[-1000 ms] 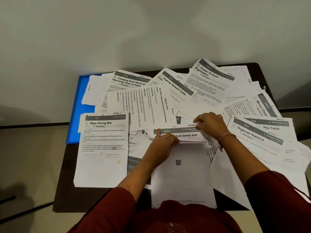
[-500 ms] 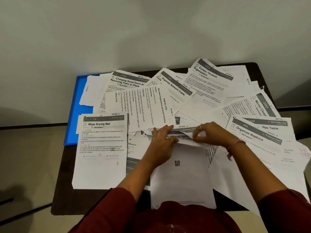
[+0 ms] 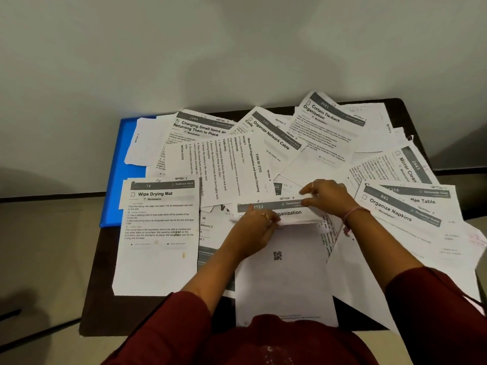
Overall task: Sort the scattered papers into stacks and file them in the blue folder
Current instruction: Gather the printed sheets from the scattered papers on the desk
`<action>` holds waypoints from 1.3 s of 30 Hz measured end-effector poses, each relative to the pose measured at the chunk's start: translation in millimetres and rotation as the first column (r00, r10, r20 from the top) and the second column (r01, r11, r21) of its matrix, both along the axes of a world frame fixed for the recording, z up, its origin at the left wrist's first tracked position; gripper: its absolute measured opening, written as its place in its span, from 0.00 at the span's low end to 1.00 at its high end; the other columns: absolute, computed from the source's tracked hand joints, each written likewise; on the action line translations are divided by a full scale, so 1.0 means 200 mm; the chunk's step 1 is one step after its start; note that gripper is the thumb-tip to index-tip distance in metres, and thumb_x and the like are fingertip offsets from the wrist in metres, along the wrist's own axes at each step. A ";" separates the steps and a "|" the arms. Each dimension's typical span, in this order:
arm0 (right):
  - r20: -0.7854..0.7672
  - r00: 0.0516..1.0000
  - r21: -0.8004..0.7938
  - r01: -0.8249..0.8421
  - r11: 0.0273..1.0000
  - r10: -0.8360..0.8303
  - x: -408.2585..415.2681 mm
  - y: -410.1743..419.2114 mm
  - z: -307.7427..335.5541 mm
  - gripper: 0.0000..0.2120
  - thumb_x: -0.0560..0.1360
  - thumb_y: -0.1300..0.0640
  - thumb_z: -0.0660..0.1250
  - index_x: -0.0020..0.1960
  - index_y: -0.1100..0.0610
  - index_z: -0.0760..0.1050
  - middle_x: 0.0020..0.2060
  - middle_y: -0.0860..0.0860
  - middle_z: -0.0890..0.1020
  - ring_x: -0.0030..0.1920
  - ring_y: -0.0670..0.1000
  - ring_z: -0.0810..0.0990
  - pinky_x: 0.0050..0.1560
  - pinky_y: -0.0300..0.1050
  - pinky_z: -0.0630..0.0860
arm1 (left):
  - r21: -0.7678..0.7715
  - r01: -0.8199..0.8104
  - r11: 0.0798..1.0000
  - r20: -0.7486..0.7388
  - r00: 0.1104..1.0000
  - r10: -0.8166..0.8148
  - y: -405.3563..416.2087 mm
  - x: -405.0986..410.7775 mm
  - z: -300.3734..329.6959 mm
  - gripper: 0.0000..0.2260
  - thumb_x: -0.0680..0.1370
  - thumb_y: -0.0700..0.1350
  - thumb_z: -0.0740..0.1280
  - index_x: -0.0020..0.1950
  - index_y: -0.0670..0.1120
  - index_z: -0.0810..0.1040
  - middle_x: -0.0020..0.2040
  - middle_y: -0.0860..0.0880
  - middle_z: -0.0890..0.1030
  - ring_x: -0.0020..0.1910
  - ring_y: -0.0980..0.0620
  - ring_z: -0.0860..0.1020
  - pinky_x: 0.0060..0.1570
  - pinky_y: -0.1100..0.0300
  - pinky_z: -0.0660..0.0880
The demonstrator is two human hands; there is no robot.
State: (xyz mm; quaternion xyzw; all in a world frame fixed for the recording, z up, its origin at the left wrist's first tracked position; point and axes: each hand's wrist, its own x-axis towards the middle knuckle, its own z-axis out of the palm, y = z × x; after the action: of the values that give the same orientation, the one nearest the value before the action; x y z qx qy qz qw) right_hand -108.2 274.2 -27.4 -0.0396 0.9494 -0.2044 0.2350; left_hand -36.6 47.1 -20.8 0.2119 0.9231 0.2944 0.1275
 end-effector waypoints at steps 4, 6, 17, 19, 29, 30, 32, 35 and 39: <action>-0.096 0.995 0.038 -0.010 0.999 0.014 0.00 -0.03 0.01 0.11 0.75 0.51 0.68 0.56 0.47 0.80 0.52 0.47 0.82 0.55 0.50 0.76 0.57 0.48 0.61 | 0.023 -0.065 0.998 0.028 0.998 0.064 0.00 0.01 0.01 0.13 0.80 0.43 0.62 0.62 0.41 0.77 0.57 0.44 0.81 0.58 0.46 0.75 0.68 0.56 0.62; -0.137 0.989 0.081 -0.041 0.996 0.052 0.02 -0.03 0.02 0.10 0.76 0.50 0.66 0.56 0.46 0.80 0.52 0.46 0.83 0.54 0.49 0.77 0.56 0.47 0.61 | 0.015 -0.042 0.999 -0.014 0.999 0.042 -0.01 0.01 -0.01 0.12 0.80 0.43 0.63 0.59 0.41 0.80 0.55 0.42 0.80 0.56 0.44 0.75 0.63 0.55 0.66; 0.122 0.985 -0.352 -0.075 0.933 0.125 0.16 0.06 0.10 0.02 0.71 0.52 0.73 0.44 0.46 0.83 0.46 0.45 0.84 0.46 0.43 0.81 0.53 0.45 0.76 | -0.054 -0.069 0.996 -0.103 0.993 0.064 -0.02 0.01 -0.09 0.12 0.78 0.50 0.62 0.53 0.47 0.82 0.67 0.43 0.74 0.69 0.44 0.70 0.70 0.38 0.51; 0.172 0.982 -0.393 -0.006 0.920 0.080 0.16 0.07 0.12 0.02 0.72 0.49 0.72 0.42 0.46 0.83 0.39 0.44 0.85 0.43 0.47 0.82 0.49 0.47 0.77 | -0.104 -0.053 0.993 -0.047 0.998 0.049 -0.02 0.00 -0.07 0.17 0.79 0.53 0.56 0.56 0.48 0.81 0.59 0.47 0.79 0.62 0.48 0.75 0.72 0.37 0.52; -0.026 0.999 -0.037 0.035 0.999 -0.036 0.01 -0.02 -0.03 0.15 0.72 0.52 0.72 0.59 0.50 0.79 0.55 0.49 0.80 0.56 0.51 0.76 0.58 0.49 0.71 | -0.051 -0.100 0.994 -0.011 0.995 0.099 0.00 0.01 -0.05 0.13 0.81 0.47 0.60 0.61 0.45 0.77 0.54 0.48 0.82 0.54 0.49 0.79 0.75 0.44 0.51; -0.032 0.999 -0.021 0.030 0.999 -0.031 0.01 -0.02 -0.03 0.14 0.73 0.52 0.71 0.58 0.50 0.79 0.53 0.48 0.80 0.56 0.51 0.76 0.57 0.48 0.69 | -0.068 -0.074 0.995 -0.042 0.997 0.071 0.00 0.01 -0.04 0.13 0.81 0.47 0.59 0.59 0.44 0.79 0.53 0.47 0.81 0.53 0.48 0.79 0.74 0.42 0.53; -0.074 0.997 -0.015 0.022 1.000 -0.023 0.01 -0.03 -0.01 0.09 0.74 0.54 0.70 0.54 0.49 0.80 0.49 0.47 0.81 0.53 0.50 0.77 0.55 0.47 0.66 | -0.061 -0.062 0.996 -0.103 0.993 0.056 0.00 0.02 -0.06 0.14 0.80 0.48 0.58 0.54 0.43 0.81 0.52 0.46 0.80 0.51 0.47 0.79 0.69 0.37 0.61; -0.082 0.996 0.009 -0.030 0.999 0.031 0.02 -0.04 0.01 0.04 0.76 0.54 0.66 0.47 0.47 0.79 0.46 0.45 0.83 0.50 0.49 0.77 0.55 0.47 0.65 | -0.047 -0.090 0.995 -0.147 0.986 0.082 -0.01 0.03 -0.09 0.17 0.78 0.50 0.56 0.51 0.43 0.81 0.59 0.43 0.79 0.57 0.43 0.78 0.65 0.33 0.65; 0.030 0.994 -0.165 -0.095 0.982 0.101 0.05 0.00 0.05 0.03 0.74 0.55 0.69 0.47 0.49 0.81 0.43 0.42 0.82 0.47 0.45 0.78 0.45 0.35 0.70 | -0.052 -0.098 0.994 -0.168 0.982 0.088 0.00 0.03 -0.10 0.17 0.78 0.49 0.55 0.50 0.43 0.81 0.68 0.40 0.73 0.67 0.43 0.72 0.68 0.41 0.54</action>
State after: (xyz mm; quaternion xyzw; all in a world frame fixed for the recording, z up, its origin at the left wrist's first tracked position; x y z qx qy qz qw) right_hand -98.4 274.5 -18.4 -0.1014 0.9217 -0.2703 0.2590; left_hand -31.4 47.4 -40.9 0.1883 0.9478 0.2536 0.0429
